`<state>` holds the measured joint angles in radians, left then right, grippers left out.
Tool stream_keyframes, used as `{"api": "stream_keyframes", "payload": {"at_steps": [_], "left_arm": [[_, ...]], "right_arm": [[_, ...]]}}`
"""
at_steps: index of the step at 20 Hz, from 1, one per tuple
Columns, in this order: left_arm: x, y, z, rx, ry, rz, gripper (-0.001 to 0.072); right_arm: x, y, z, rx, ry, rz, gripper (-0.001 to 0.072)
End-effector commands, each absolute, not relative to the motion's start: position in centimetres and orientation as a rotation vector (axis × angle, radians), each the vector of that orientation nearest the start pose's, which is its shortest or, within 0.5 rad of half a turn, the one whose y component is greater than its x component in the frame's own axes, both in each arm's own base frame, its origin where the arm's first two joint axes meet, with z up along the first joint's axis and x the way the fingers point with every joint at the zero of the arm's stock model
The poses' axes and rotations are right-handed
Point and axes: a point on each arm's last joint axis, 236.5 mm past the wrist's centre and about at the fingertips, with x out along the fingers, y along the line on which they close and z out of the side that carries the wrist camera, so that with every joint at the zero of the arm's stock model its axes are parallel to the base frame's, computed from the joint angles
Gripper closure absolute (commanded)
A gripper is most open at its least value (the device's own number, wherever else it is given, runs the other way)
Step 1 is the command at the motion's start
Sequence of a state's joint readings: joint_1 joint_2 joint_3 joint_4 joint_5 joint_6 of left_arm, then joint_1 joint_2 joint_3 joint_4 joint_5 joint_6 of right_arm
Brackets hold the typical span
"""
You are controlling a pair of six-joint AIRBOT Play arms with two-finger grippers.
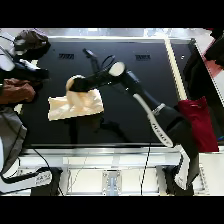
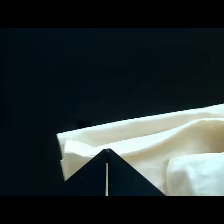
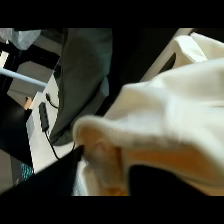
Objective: Fold the shirts.
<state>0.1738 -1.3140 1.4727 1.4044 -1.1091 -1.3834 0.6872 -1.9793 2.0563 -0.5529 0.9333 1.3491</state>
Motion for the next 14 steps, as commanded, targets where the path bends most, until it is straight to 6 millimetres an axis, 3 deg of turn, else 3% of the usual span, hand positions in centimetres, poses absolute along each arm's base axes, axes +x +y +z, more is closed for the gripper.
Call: {"api": "stream_keyframes", "payload": {"at_steps": [1,3,5,6,8,11,14], "left_arm": [[44.1,8.1,15.5,-0.063,0.869,0.056,0.0697],[44.0,8.2,15.6,-0.062,0.867,0.058,0.0697],[44.1,8.2,15.6,-0.063,0.867,0.058,0.0698],[44.1,8.2,15.6,-0.063,0.867,0.058,0.0697],[44.1,8.2,15.6,-0.063,0.867,0.058,0.0697],[44.1,8.2,15.6,-0.064,0.867,0.058,0.0697],[44.1,8.2,15.6,-0.064,0.867,0.058,0.0697]], "right_arm": [[37.8,57.6,14.3,0.541,0.785,1.165,0.006],[36.9,57.9,16.1,0.526,0.75,1.187,0.006],[38.0,55.6,16.6,0.406,0.714,1.17,0.0062],[39.2,53.5,16.3,0.317,0.713,1.146,0.0093],[41.7,48.1,14.5,0.143,0.769,1.067,0.0191],[45.4,40.1,10.8,0.07,0.926,0.905,0.0192],[48.9,33.8,5.3,0.172,1.075,0.692,0.0179]]}}
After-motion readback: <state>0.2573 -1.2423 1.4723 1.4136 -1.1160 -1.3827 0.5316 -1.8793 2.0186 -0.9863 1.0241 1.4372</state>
